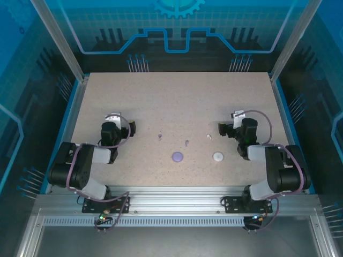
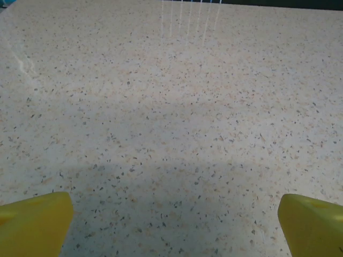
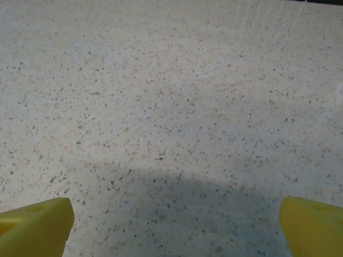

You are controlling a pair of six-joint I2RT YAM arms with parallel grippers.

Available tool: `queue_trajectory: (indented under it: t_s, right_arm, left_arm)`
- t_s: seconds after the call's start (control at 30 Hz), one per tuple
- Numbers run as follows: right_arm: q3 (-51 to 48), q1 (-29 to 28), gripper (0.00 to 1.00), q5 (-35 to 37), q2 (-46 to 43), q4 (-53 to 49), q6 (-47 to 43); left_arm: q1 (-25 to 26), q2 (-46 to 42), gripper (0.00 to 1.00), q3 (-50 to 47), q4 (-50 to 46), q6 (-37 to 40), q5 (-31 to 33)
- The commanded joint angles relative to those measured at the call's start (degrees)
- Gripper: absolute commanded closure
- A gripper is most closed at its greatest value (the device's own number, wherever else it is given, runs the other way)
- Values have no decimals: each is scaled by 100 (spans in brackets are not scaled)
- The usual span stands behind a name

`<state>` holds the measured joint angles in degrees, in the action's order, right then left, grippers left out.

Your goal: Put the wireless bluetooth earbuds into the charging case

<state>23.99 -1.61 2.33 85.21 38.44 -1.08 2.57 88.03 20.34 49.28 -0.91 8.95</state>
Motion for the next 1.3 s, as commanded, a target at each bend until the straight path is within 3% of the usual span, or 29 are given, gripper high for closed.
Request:
queue_trajectory:
  t_s: [0.0,0.87,0.93,1.1,1.27]
  right_arm:
    - [143,-121,0,-112,101,356,47]
    - [173,-112,0,-126,74,312,48]
    - [391,-128,0,-187,-97,-199,4]
    - [1620,-298,0,-205,-643,-3059,171]
    - [2748,-742,0,-112,-856,-5363,262]
  left_arm:
    - [-90,83,1,154,390,176,-189]
    - [-91,67,1,95,467,183,-208]
    - [-75,3,1,-44,694,209,-210]
    - [242,-240,1,-190,811,505,191]
    - [713,-868,1,207,-481,949,471]
